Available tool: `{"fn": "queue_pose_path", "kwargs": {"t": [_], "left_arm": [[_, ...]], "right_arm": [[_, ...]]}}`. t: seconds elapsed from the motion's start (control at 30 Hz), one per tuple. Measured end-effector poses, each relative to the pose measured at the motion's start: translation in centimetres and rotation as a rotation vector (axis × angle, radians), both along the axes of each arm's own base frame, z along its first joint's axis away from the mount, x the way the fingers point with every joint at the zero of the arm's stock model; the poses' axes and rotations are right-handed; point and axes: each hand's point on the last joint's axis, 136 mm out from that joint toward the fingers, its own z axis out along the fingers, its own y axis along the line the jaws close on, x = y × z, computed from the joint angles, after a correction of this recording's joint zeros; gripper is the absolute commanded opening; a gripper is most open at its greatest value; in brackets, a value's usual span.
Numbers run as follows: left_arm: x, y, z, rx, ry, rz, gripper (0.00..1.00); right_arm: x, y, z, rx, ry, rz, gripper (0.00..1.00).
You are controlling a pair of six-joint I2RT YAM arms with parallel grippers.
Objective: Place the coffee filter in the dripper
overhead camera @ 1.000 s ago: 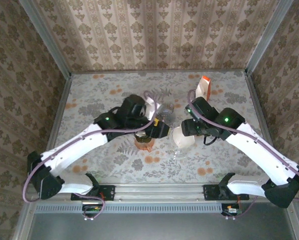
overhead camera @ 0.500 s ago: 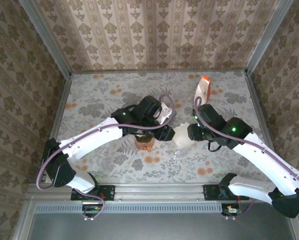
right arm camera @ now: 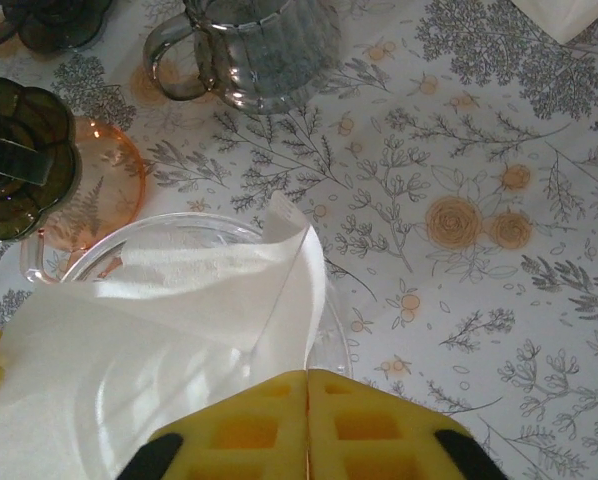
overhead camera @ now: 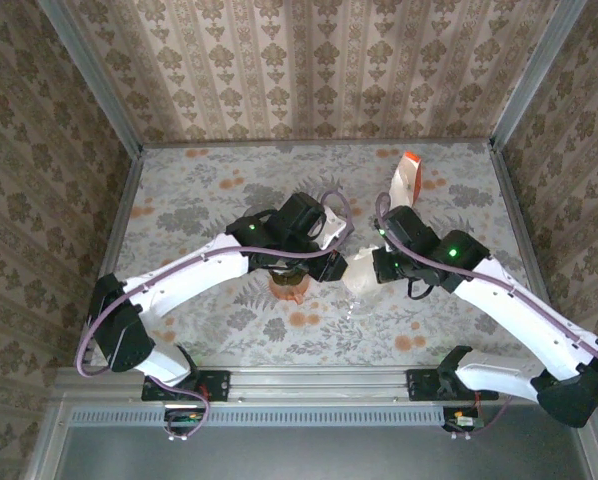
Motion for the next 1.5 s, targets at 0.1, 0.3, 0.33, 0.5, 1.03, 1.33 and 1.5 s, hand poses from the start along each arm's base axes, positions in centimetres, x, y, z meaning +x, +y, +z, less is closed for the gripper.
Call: {"fn": "queue_pose_path", "kwargs": {"t": [0.1,0.3,0.33,0.5,1.03,1.33,1.5], "left_arm": [[0.0,0.0,0.0,-0.002,0.003,-0.001,0.10],[0.1,0.0,-0.5,0.002,0.014,0.002,0.10],[0.2,-0.1,-0.8,0.007,0.017,0.003,0.10],[0.4,-0.1,-1.6,0.020,0.030,0.009,0.10],[0.6,-0.1,-1.9,0.006,0.048,0.022,0.11],[0.8,-0.2,-1.9,-0.004,0.057,0.026,0.17],[0.8,-0.4,-1.6,-0.018,0.058,0.028,0.22]], "right_arm": [[-0.1,0.0,-0.6,-0.008,0.013,0.001,0.03],[-0.2,0.0,-1.6,-0.020,0.031,0.002,0.02],[-0.2,0.0,-1.6,-0.019,0.031,0.003,0.02],[-0.1,0.1,-1.8,-0.019,0.033,0.003,0.04],[0.1,-0.3,-1.9,-0.039,0.027,-0.011,0.70],[1.3,0.2,-4.4,-0.069,0.097,-0.025,0.70],[1.5,0.6,-5.7,-0.071,0.124,-0.020,0.70]]}}
